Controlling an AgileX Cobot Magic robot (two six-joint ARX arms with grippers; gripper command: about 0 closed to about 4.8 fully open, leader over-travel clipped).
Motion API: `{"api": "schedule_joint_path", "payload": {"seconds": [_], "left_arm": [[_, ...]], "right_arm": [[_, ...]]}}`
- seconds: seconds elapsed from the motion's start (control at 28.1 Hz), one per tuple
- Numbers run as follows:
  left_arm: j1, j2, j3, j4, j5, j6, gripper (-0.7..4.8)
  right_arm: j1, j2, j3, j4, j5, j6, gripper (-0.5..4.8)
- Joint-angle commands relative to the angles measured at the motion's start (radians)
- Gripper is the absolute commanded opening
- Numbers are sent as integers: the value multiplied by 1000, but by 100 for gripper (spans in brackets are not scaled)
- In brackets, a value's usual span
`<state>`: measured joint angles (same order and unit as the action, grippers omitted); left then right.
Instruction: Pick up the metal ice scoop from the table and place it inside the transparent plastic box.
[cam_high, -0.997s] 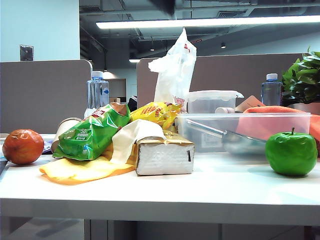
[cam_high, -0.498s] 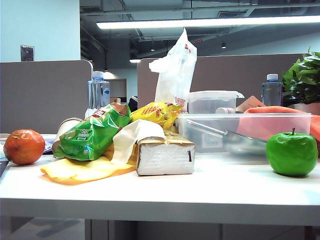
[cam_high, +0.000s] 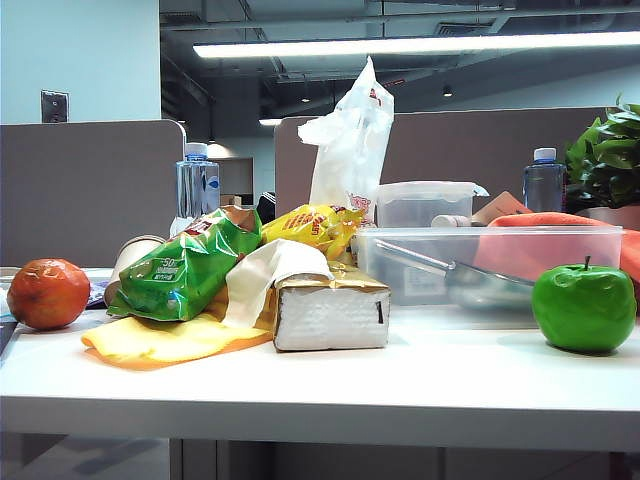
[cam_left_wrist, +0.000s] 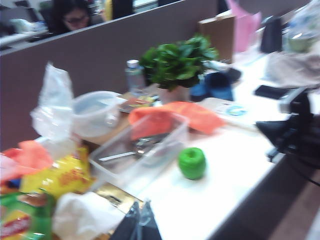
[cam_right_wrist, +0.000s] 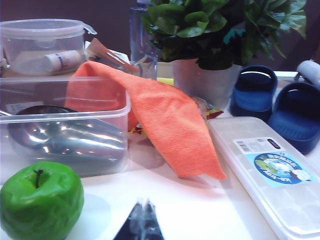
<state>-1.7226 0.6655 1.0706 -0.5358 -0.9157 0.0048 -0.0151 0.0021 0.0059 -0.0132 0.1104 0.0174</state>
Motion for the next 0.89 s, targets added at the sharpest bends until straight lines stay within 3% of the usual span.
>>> {"api": "schedule_joint_path", "payload": {"seconds": [0.04,0.28,0.78,0.89], "left_arm": [[-68,-79,-89,5,-27,-25,-6],[-100,-153,-132,-96,7,-43,-6],[-100,-153,-132,-98,6,-41,-6],[-95,-153,-134,-103,2,2,-6]], "right_arm": [[0,0,2,17,3,1,-1],[0,0,2,17,2,1,-1],[0,0,2,17,1,1,-1],[0,1,2,17,1,1,-1]]}}
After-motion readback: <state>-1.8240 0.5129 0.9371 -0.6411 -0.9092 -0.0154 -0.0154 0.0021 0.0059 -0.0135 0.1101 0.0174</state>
